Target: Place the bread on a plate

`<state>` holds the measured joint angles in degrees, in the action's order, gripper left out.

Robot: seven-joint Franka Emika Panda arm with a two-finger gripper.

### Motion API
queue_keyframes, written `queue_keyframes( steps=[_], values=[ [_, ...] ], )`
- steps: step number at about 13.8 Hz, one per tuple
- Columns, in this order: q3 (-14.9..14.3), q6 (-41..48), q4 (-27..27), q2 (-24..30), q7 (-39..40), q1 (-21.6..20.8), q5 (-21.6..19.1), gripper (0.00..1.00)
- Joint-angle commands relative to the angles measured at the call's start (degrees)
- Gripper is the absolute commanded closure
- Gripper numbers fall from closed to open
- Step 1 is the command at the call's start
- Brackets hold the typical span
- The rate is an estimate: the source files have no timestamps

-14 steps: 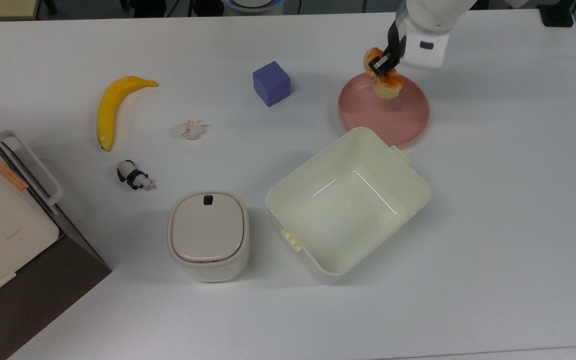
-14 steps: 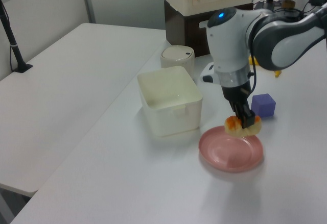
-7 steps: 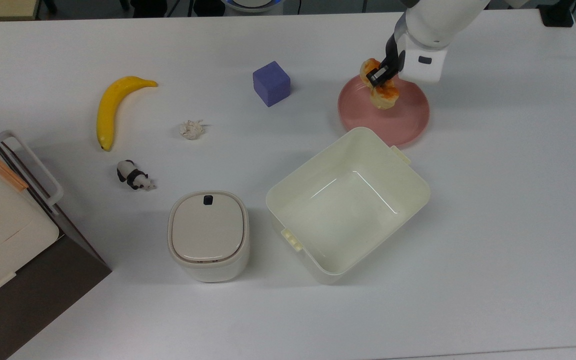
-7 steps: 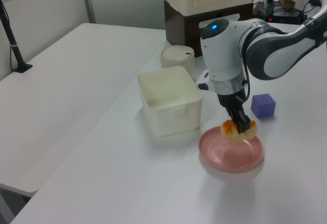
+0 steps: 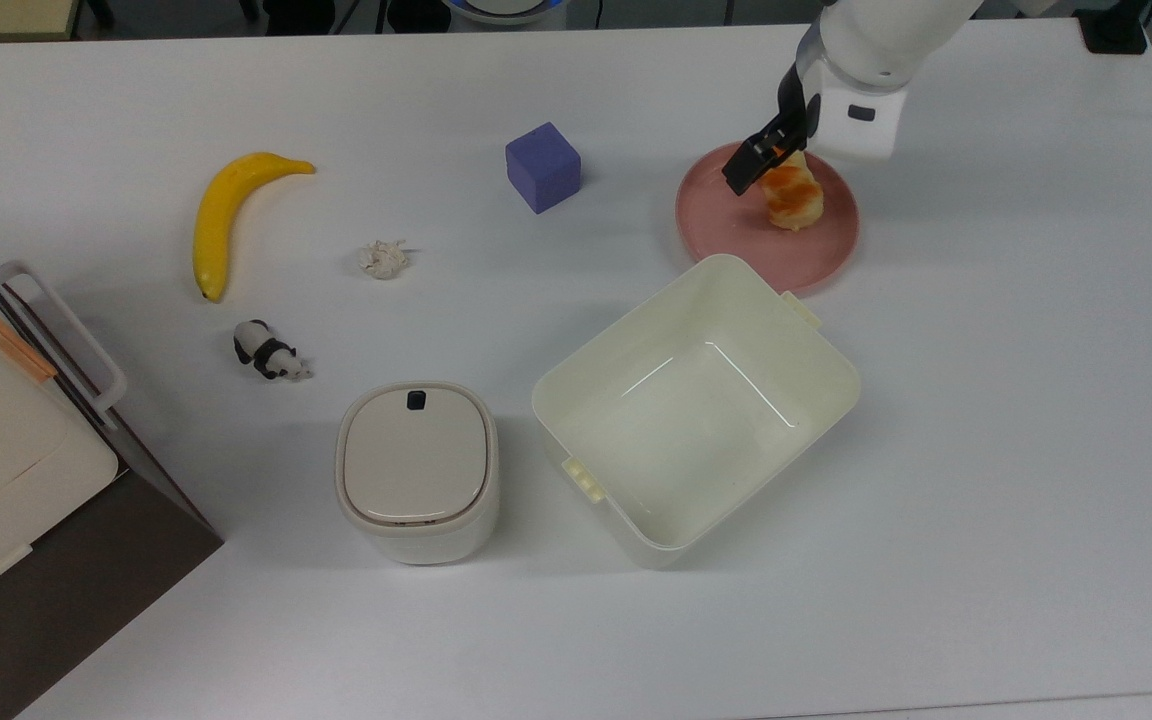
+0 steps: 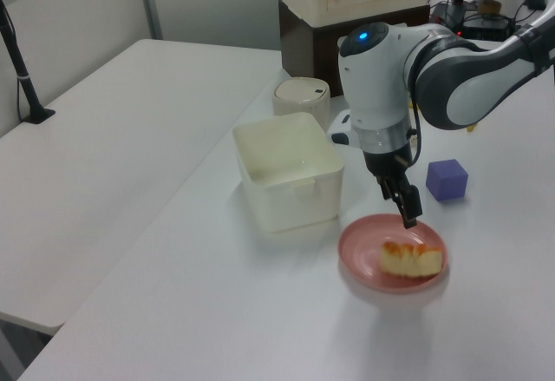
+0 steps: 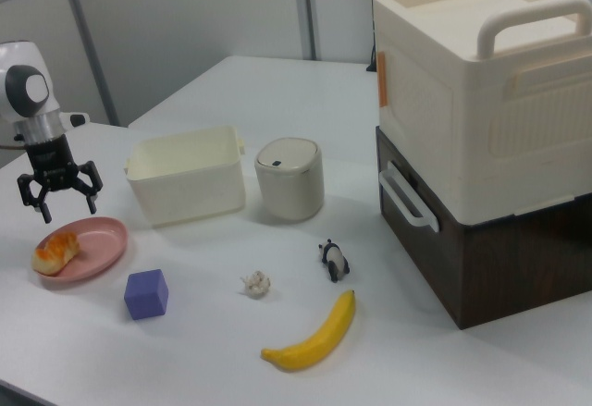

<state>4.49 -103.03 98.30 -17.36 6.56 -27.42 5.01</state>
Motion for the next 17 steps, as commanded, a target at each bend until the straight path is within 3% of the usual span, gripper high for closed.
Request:
queue_keyframes(
  steps=[1,11,15,17],
  values=[
    [-0.71,1.07,-4.07,2.23,1.61,1.74,0.79,0.00],
    [-2.03,1.70,-7.16,10.24,1.44,23.80,-0.34,0.00],
    [-2.99,0.91,-9.18,10.24,-1.97,26.72,-7.97,0.00],
    [-3.26,0.46,-11.10,9.98,-6.28,26.72,-8.61,0.00]
  ],
)
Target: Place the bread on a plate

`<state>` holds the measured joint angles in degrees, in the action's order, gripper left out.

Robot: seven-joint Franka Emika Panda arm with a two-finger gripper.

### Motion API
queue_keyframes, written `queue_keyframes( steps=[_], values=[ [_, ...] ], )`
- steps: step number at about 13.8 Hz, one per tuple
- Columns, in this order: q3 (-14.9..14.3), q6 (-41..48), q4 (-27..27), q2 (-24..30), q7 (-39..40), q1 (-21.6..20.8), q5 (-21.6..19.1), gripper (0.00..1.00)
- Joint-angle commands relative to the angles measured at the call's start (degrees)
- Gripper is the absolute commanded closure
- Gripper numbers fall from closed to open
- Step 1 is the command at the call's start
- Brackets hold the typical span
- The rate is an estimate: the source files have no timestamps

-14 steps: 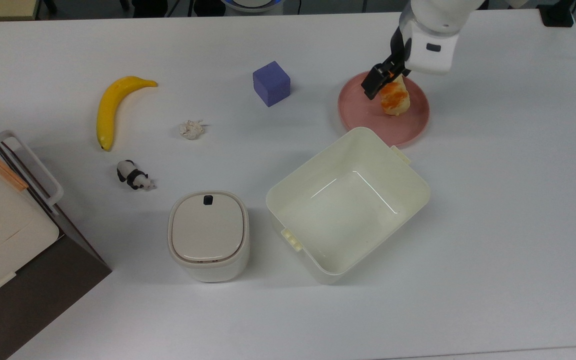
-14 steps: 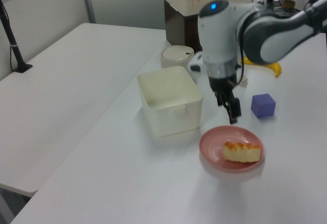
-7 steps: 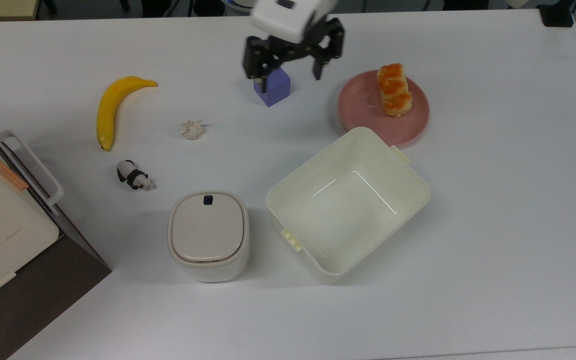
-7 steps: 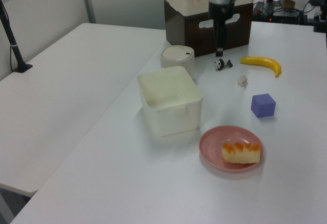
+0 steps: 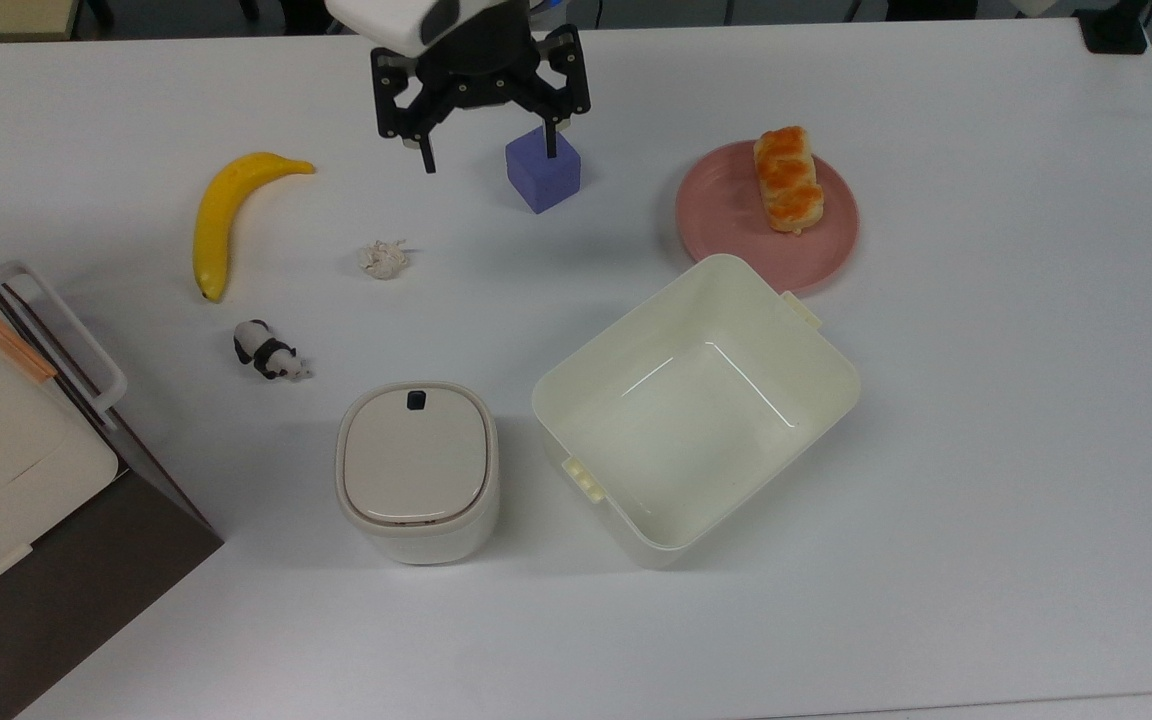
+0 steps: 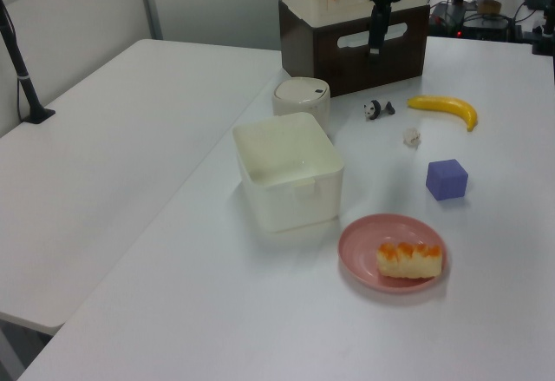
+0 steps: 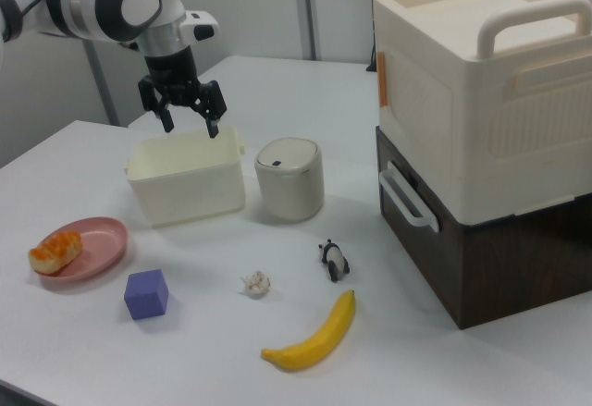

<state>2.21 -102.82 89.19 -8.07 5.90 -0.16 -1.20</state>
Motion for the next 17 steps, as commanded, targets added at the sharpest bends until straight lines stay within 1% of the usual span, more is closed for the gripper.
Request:
queue_keyframes(
  steps=[1,3,4,5,6,7,8,12,15,17],
  values=[
    [-0.97,0.34,-2.35,0.69,-5.38,-0.45,-2.41,0.00],
    [-1.06,0.25,-2.61,0.60,-4.32,-0.10,-2.05,0.00],
    [-1.32,0.34,-3.49,0.69,-4.32,0.68,-2.05,0.00],
    [-1.76,0.86,-5.23,0.69,-4.58,0.78,-2.05,0.00],
    [-2.37,1.74,-5.86,0.78,-4.93,0.78,-2.23,0.00],
    [-2.38,3.92,-6.65,0.69,-4.94,0.78,-2.14,0.00],
    [-2.90,5.34,-6.83,0.60,-4.76,0.95,-2.23,0.00],
    [-3.08,5.79,-6.48,0.43,-5.11,-0.18,-2.06,0.00],
    [-4.66,5.79,-6.04,0.77,-5.11,-0.89,-2.14,0.00],
    [-4.84,6.05,-6.13,0.69,-5.11,-0.71,-2.23,0.00]
  ],
)
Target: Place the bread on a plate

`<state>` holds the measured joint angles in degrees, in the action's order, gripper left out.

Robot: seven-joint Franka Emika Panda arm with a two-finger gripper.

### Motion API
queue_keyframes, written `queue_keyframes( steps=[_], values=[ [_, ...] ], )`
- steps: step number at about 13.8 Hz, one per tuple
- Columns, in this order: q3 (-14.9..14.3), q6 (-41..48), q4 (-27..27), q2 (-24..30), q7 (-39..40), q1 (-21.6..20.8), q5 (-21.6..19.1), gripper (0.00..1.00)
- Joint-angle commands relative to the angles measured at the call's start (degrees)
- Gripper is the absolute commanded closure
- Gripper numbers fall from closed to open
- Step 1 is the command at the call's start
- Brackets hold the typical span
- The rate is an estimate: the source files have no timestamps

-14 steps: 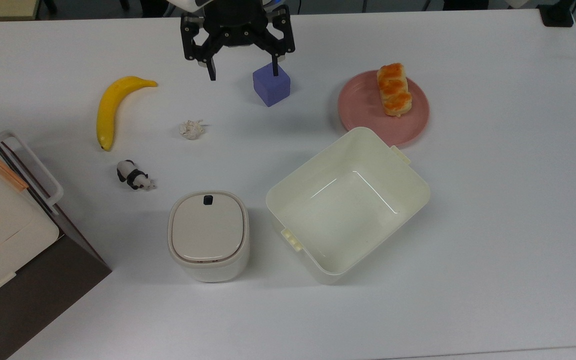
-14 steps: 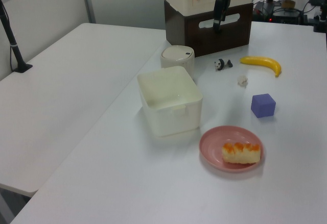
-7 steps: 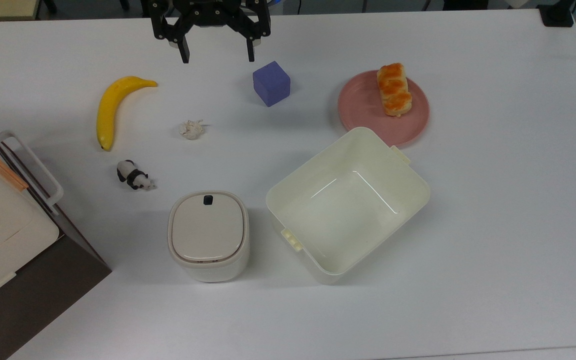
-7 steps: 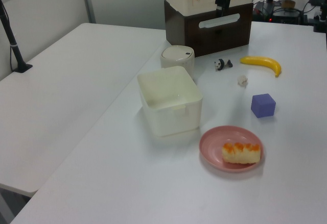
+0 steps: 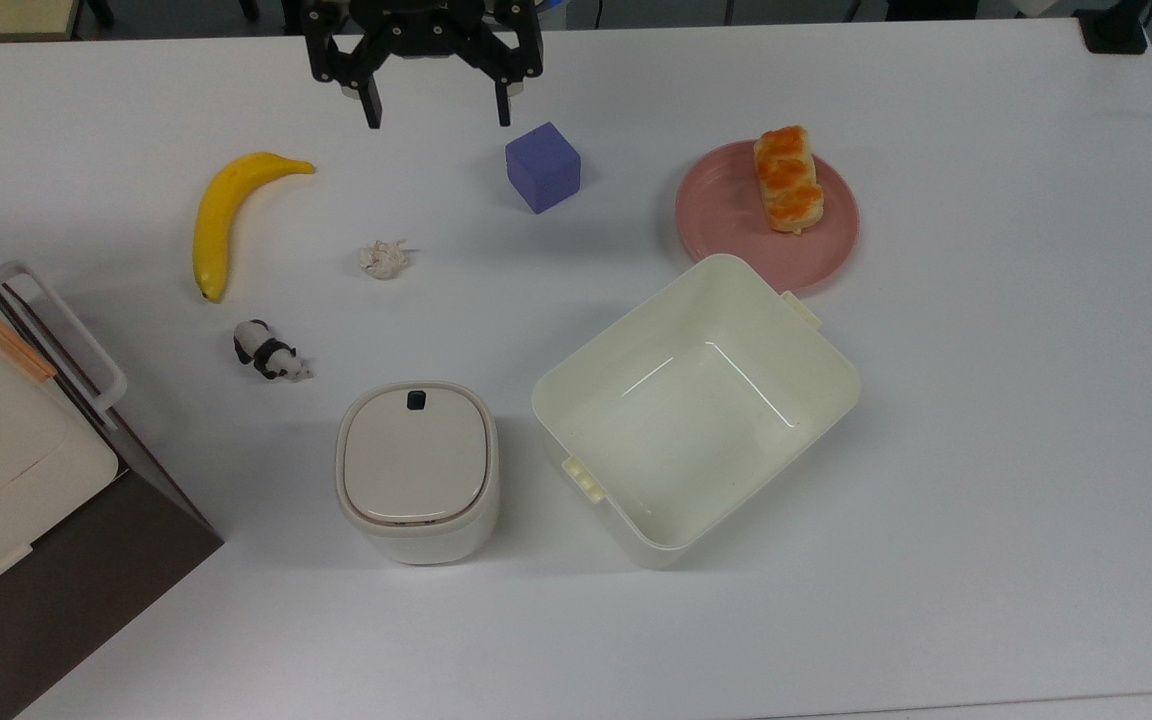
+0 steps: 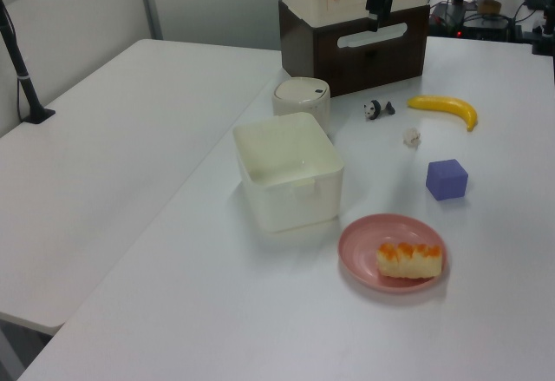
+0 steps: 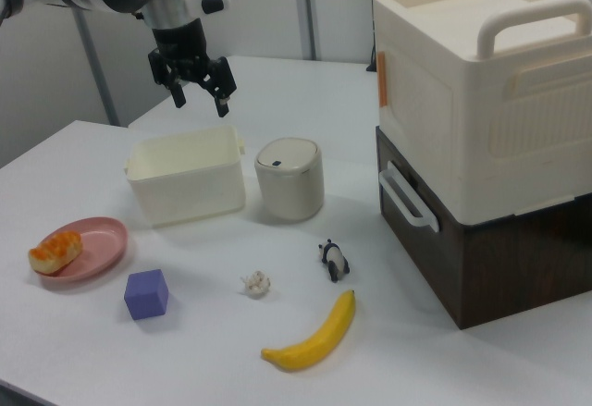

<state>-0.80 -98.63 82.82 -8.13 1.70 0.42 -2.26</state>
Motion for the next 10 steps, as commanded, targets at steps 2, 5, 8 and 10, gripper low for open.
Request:
queue_keyframes(
  steps=[2,5,8,10],
  values=[
    [-1.83,1.95,0.24,0.74,-0.91,-1.03,-1.17,0.00],
    [-1.92,3.00,0.24,0.74,-0.91,-0.94,-1.26,0.00],
    [-1.92,4.40,0.24,0.74,-1.00,-0.94,-1.34,0.00],
    [-1.92,4.24,0.24,0.57,-5.98,-0.94,-1.43,0.00]
  ],
)
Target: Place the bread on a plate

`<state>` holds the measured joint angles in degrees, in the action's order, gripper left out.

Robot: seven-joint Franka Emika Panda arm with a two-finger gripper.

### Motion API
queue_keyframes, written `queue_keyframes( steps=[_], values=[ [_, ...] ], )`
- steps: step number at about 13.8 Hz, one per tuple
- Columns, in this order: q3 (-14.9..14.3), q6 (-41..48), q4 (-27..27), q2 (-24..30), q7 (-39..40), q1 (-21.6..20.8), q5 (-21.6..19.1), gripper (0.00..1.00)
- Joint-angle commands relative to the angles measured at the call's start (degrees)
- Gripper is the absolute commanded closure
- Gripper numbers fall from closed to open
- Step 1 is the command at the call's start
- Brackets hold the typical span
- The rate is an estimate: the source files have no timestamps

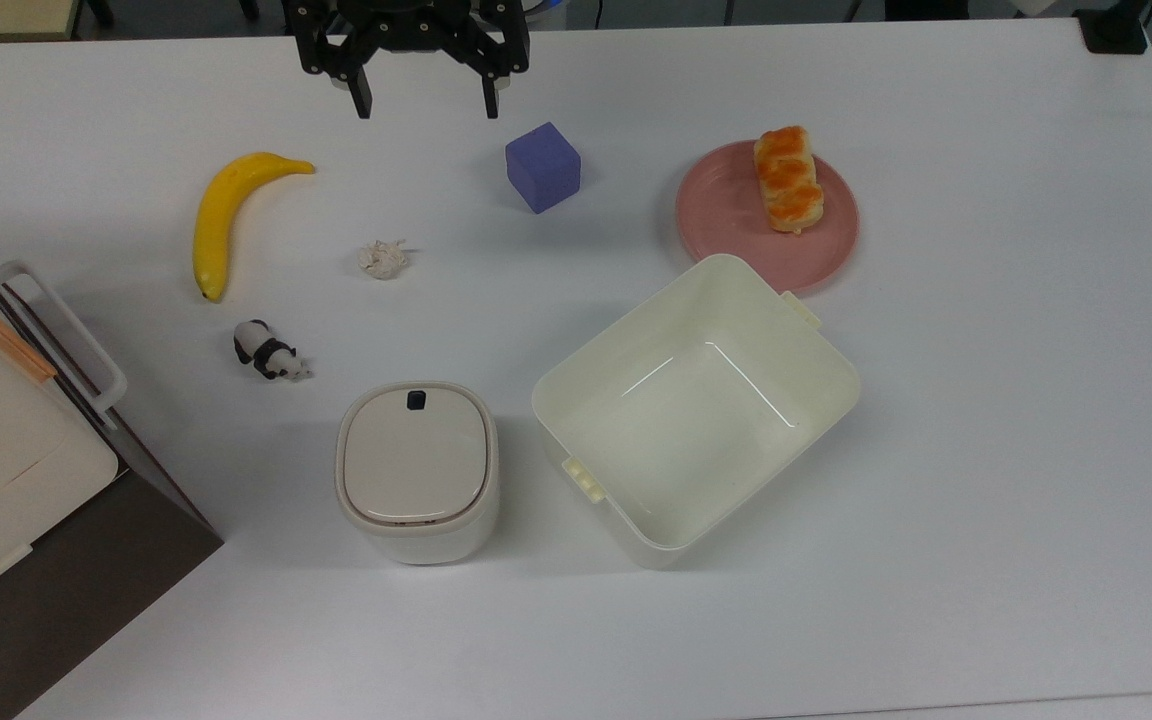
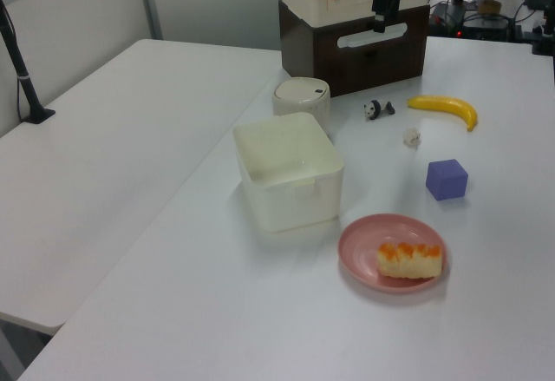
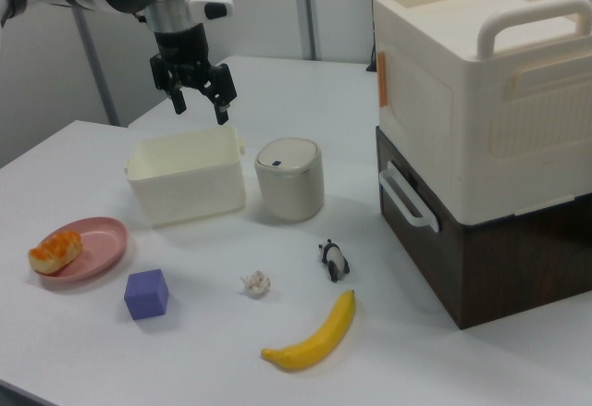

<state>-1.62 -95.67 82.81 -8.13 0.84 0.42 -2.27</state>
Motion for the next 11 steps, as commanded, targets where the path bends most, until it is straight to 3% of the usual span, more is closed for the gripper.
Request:
queue_keyframes(
  steps=[1,11],
  values=[
    [-1.10,1.37,0.25,0.57,-5.59,-0.95,-1.42,0.00],
    [-1.10,1.28,0.25,0.48,-5.24,-1.04,-1.51,0.00]
  ],
)
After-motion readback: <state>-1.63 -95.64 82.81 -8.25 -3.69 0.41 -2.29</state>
